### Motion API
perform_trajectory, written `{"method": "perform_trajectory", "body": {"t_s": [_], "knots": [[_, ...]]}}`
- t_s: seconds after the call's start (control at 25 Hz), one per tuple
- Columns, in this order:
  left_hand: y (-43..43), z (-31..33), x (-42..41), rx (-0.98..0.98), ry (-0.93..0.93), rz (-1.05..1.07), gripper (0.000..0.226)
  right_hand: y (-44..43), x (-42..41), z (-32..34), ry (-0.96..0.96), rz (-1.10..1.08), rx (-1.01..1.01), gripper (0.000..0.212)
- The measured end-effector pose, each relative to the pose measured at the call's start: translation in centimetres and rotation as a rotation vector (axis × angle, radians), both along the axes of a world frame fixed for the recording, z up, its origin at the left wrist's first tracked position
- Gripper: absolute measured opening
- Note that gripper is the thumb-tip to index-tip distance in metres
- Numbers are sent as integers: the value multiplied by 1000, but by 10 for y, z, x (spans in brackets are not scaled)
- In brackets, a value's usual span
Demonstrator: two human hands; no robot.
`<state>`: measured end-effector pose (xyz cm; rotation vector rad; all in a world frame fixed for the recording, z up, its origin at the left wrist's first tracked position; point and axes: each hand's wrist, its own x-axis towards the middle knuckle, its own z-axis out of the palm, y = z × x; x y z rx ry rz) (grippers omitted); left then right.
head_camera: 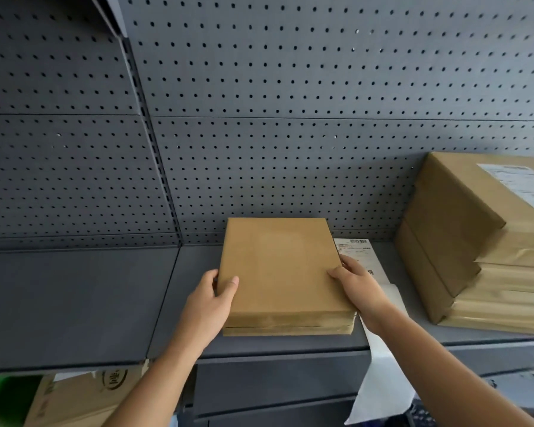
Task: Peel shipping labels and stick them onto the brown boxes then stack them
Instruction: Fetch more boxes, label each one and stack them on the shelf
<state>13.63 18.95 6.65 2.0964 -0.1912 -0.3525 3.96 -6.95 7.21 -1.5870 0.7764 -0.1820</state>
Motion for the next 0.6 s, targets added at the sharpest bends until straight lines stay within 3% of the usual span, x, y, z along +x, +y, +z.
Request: {"method": "perform_trajectory", "body": {"t_s": [0.44,0.6], "knots": [[-5,-20,4,59,49,9,62,-6,7,-19,-56,18,80,34],[-7,-14,6,109,-33,14,66,-23,-5,-23,-68,-17,-66,28]]}}
